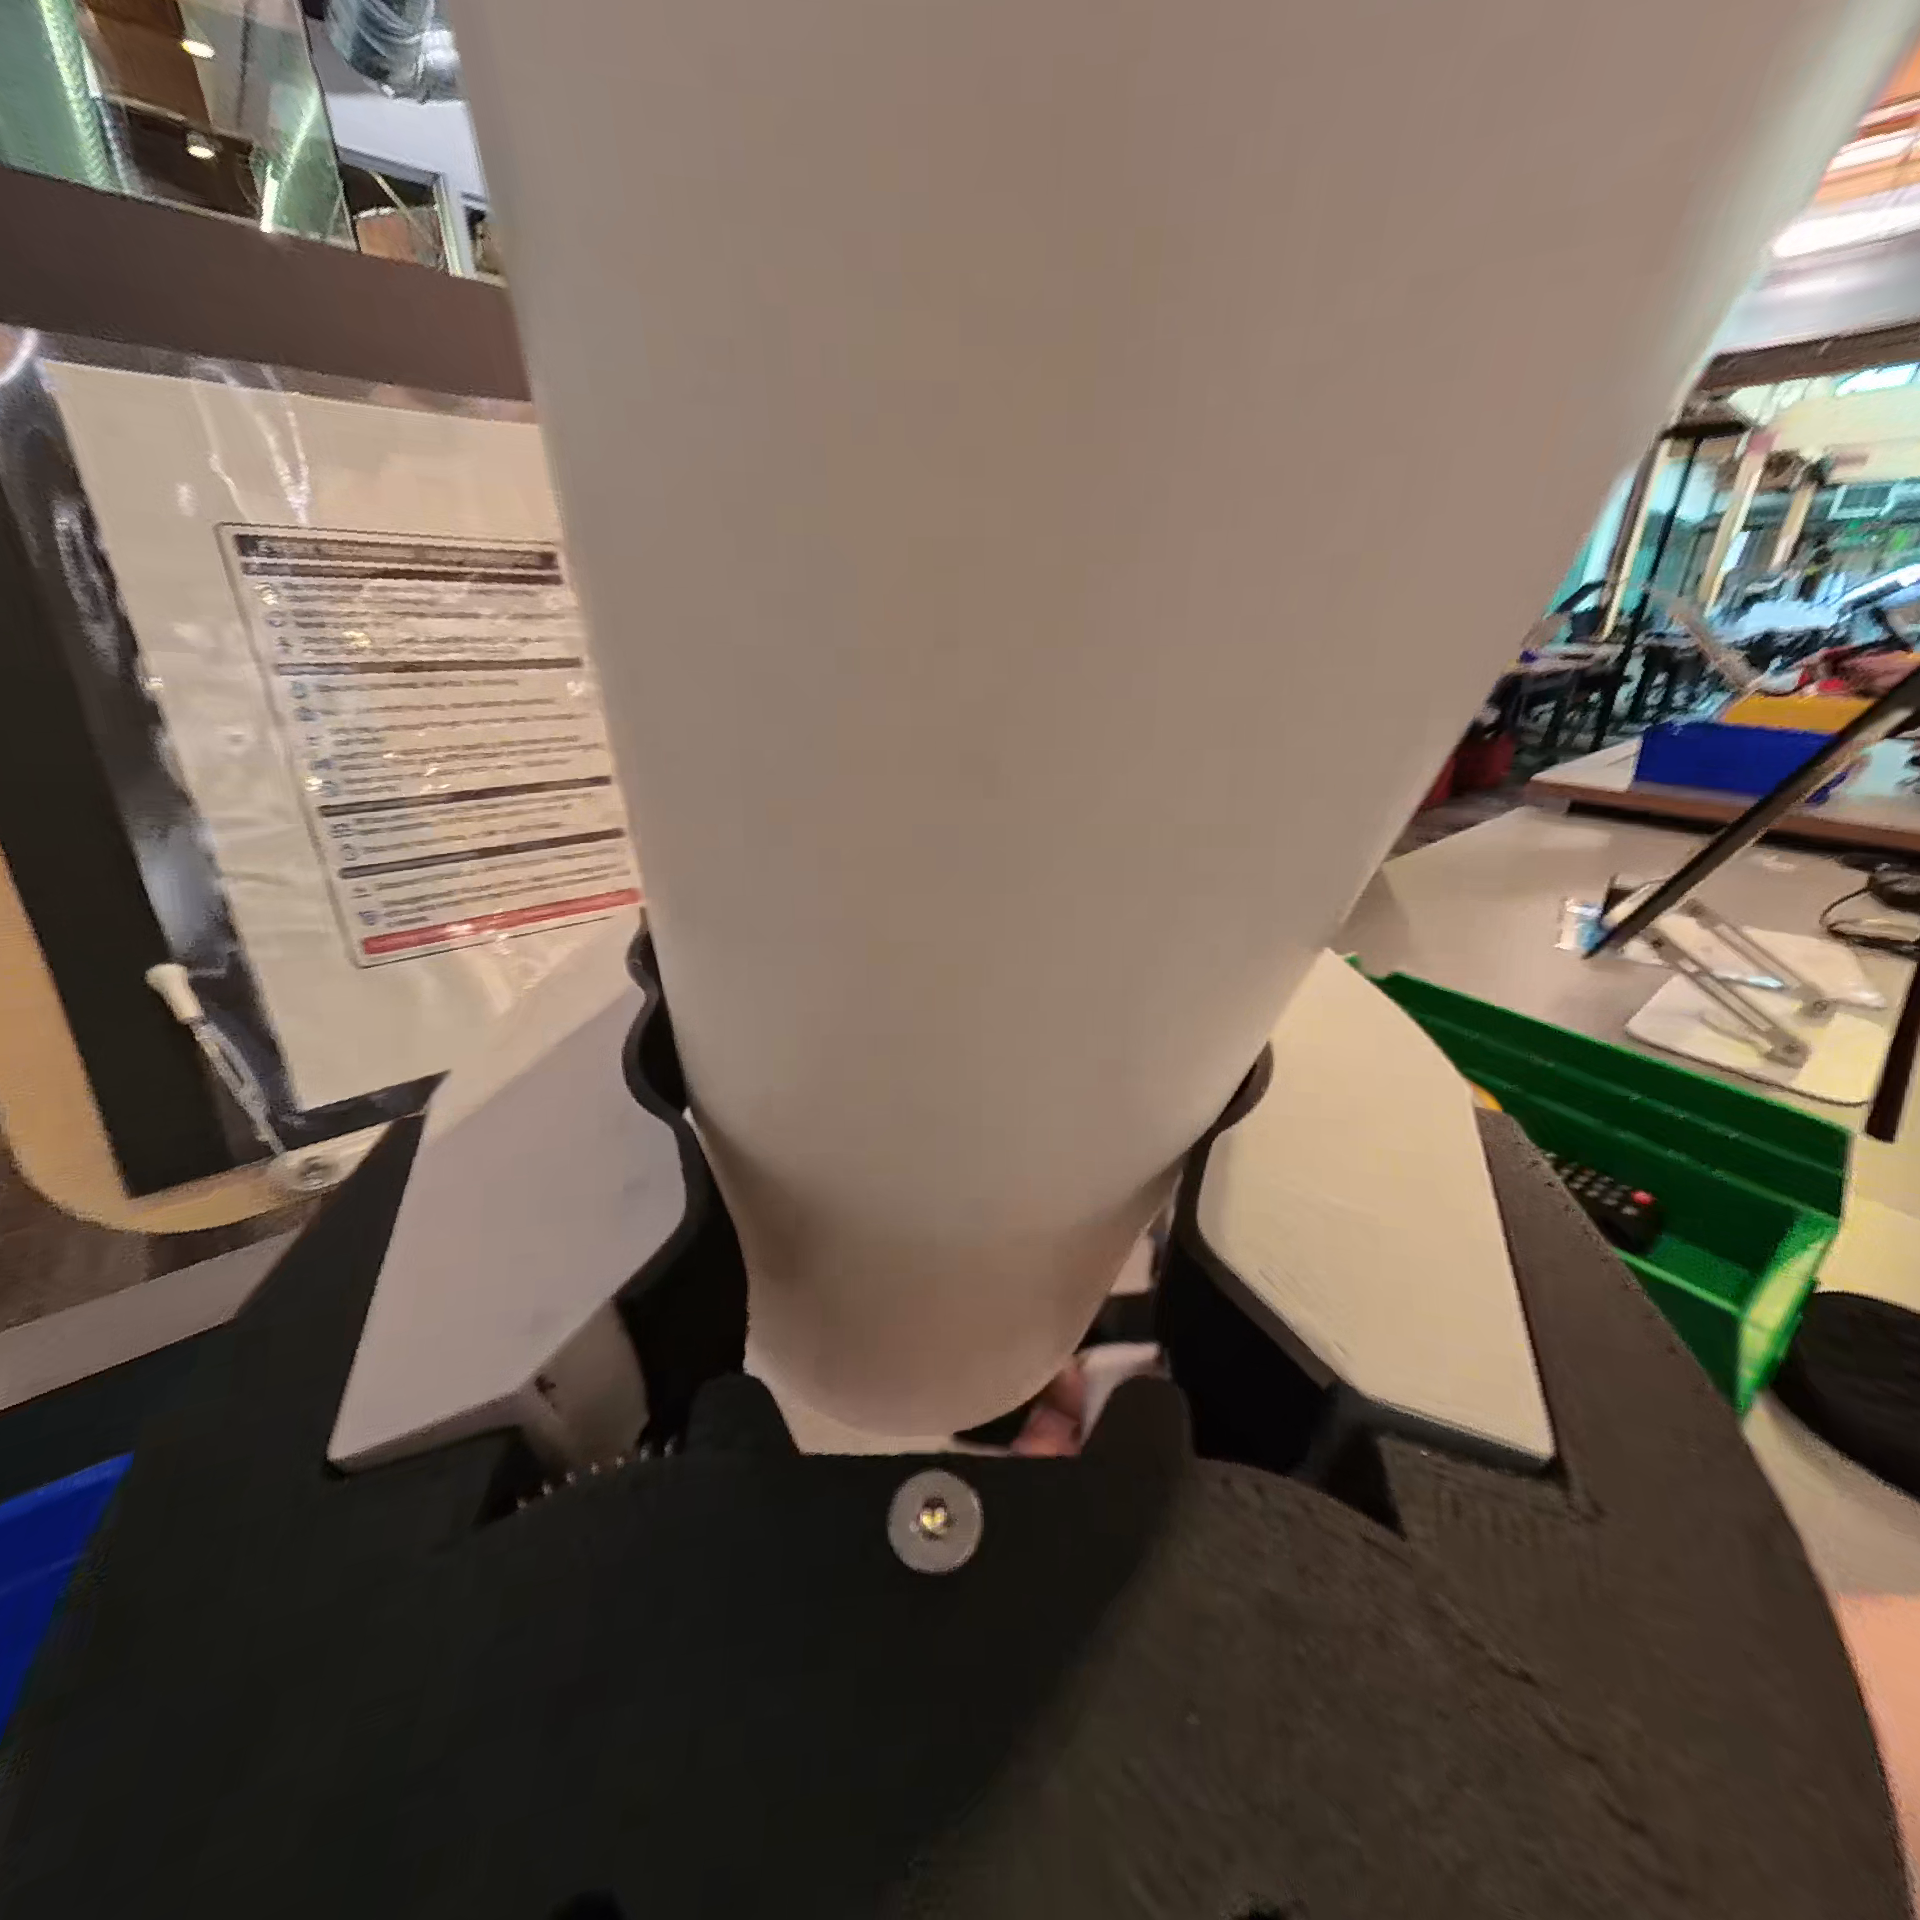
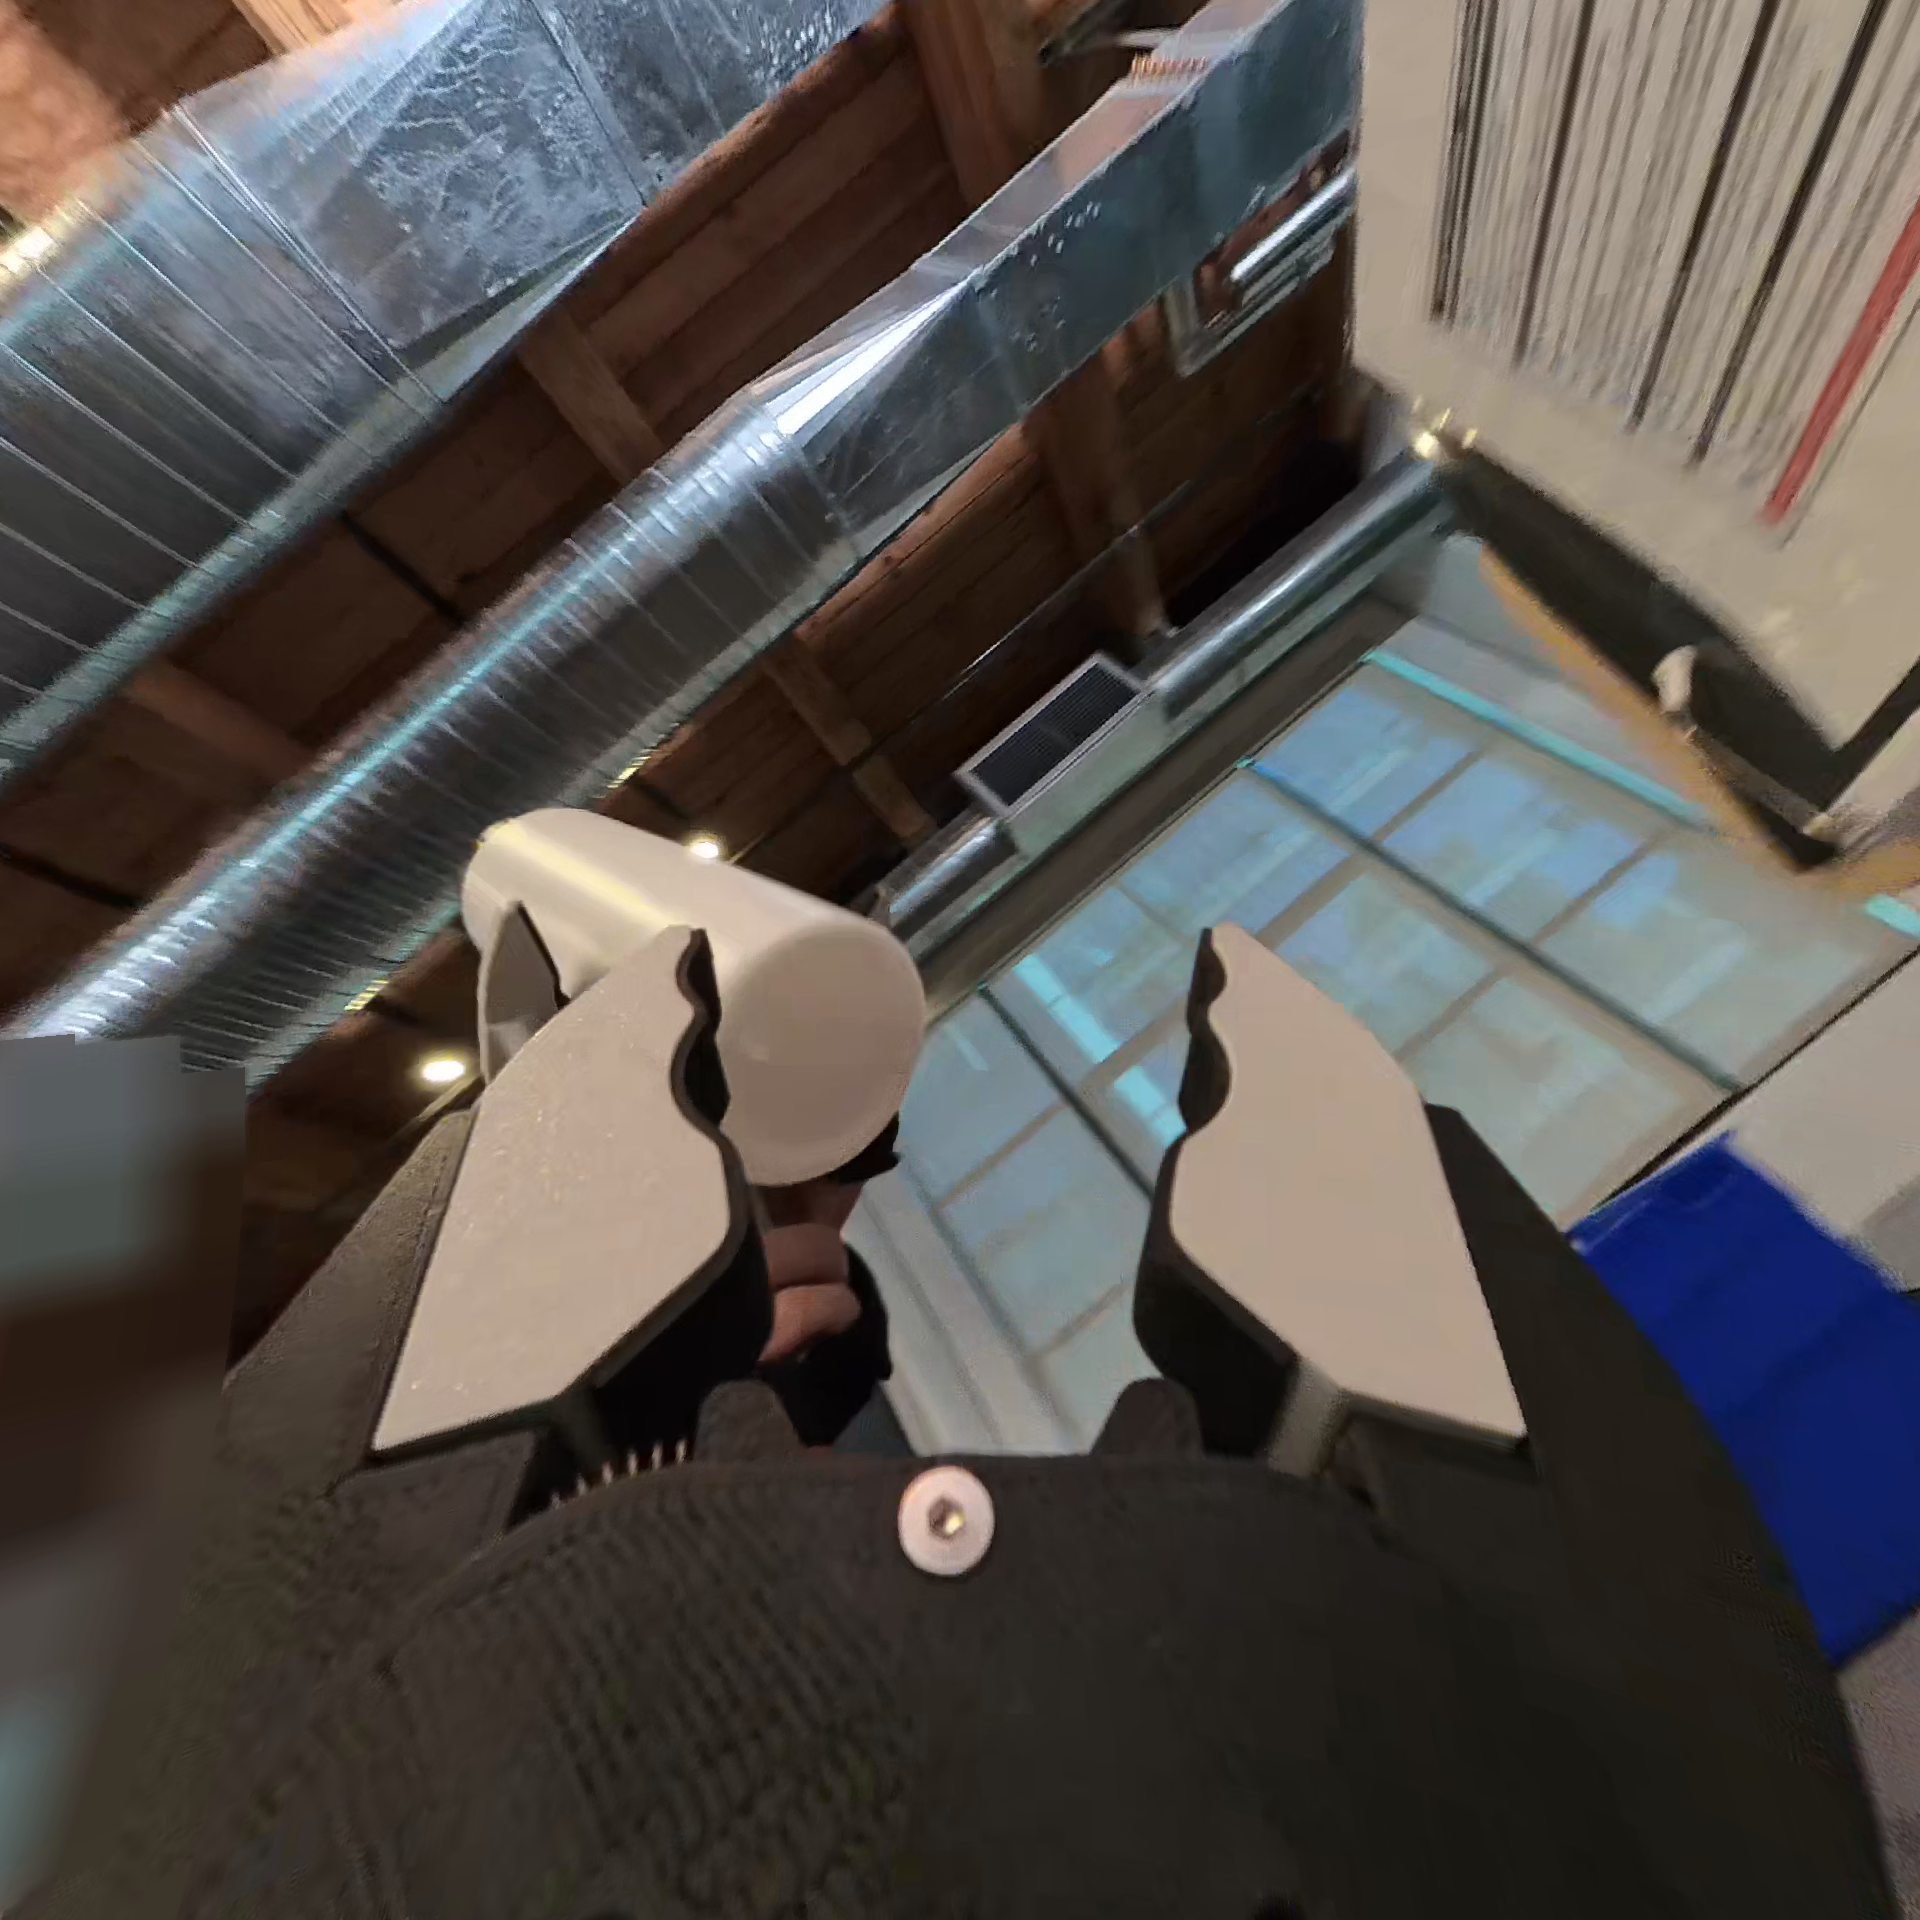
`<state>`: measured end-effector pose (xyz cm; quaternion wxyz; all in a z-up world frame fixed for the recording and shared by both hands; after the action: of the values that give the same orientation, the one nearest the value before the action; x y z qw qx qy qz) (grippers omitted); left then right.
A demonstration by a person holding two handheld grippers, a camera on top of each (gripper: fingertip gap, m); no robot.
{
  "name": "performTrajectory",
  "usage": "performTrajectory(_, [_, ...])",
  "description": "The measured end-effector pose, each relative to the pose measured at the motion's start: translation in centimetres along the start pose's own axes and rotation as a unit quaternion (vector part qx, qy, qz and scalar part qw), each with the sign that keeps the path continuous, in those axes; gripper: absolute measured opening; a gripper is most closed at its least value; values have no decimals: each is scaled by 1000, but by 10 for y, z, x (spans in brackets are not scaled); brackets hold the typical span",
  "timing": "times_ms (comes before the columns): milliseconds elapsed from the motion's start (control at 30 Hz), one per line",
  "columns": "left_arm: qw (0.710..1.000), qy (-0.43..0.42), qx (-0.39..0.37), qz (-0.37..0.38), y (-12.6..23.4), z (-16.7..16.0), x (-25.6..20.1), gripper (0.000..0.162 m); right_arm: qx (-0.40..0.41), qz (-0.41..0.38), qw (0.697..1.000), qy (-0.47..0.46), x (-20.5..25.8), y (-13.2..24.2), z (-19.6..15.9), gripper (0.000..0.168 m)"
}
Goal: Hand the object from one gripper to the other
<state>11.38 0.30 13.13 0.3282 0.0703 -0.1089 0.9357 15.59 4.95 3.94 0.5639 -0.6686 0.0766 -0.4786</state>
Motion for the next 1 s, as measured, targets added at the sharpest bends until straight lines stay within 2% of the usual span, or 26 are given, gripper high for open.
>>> performTrajectory(33, [1000, -3, 7, 8, 1, -2, 7, 102, -6, -7, 999, 34, 3, 1, 9, 87])
performTrajectory(100, [1000, -3, 9, 28, 2, -7, 21, 102, 8, -13, 993, 117, 17, -4, 20, 85])
performTrajectory(167, [999, -10, 23, 44, 2, -14, 34, 102, 57, -16, 969, 239, 36, -15, 18, 84])
performTrajectory(200, [998, -20, 33, 54, 2, -18, 40, 102, 90, -18, 944, 316, 46, -21, 13, 82])
performTrajectory(267, [996, -37, 56, 63, 2, -25, 50, 102, 138, -20, 875, 464, 67, -32, 3, 77])
performTrajectory(367, [994, -48, 76, 69, 5, -30, 61, 102, 150, -14, 781, 606, 94, -44, -7, 69])
performTrajectory(467, [992, -52, 95, 69, 7, -35, 67, 102, 178, -19, 716, 674, 109, -54, -22, 65])
performTrajectory(500, [991, -58, 98, 70, 7, -36, 68, 102, 200, -21, 684, 701, 110, -56, -31, 65])
performTrajectory(567, [988, -79, 106, 79, 8, -38, 71, 102, 252, -10, 596, 762, 108, -56, -52, 66])
performTrajectory(633, [983, -105, 119, 87, 7, -41, 72, 102, 265, 2, 503, 823, 107, -55, -66, 66])
performTrajectory(667, [981, -116, 124, 89, 7, -42, 72, 102, 267, 9, 473, 840, 106, -54, -73, 63])
performTrajectory(733, [980, -126, 127, 90, 6, -42, 71, 102, 297, 6, 452, 841, 97, -51, -83, 57])
performTrajectory(767, [981, -123, 125, 86, 6, -42, 69, 102, 313, -2, 448, 838, 92, -50, -86, 57])
performTrajectory(800, [982, -120, 123, 82, 5, -41, 66, 102, 327, -10, 430, 841, 90, -49, -88, 58])
performTrajectory(833, [982, -121, 122, 81, 5, -40, 66, 102, 336, -19, 396, 854, 90, -47, -88, 60])
performTrajectory(933, [977, -144, 135, 85, 9, -41, 67, 102, 359, -25, 252, 898, 95, -39, -86, 63])
performTrajectory(967, [975, -151, 141, 87, 9, -41, 68, 102, 373, -18, 198, 906, 97, -38, -87, 65])
performTrajectory(1000, [974, -150, 145, 82, 10, -42, 67, 102, 389, -12, 130, 912, 98, -39, -85, 71])
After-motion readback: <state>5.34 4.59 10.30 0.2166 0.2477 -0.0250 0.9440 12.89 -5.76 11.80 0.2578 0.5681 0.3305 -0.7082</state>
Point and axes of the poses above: each gripper's, where its closed fingertips meet, y back along the fingers, z out of its top, x = y × z across the jaws, the point moved 1 cm from there along y, back along the fingers, and after that the axes turned 12 degrees about -y, right-handed, at the moved point
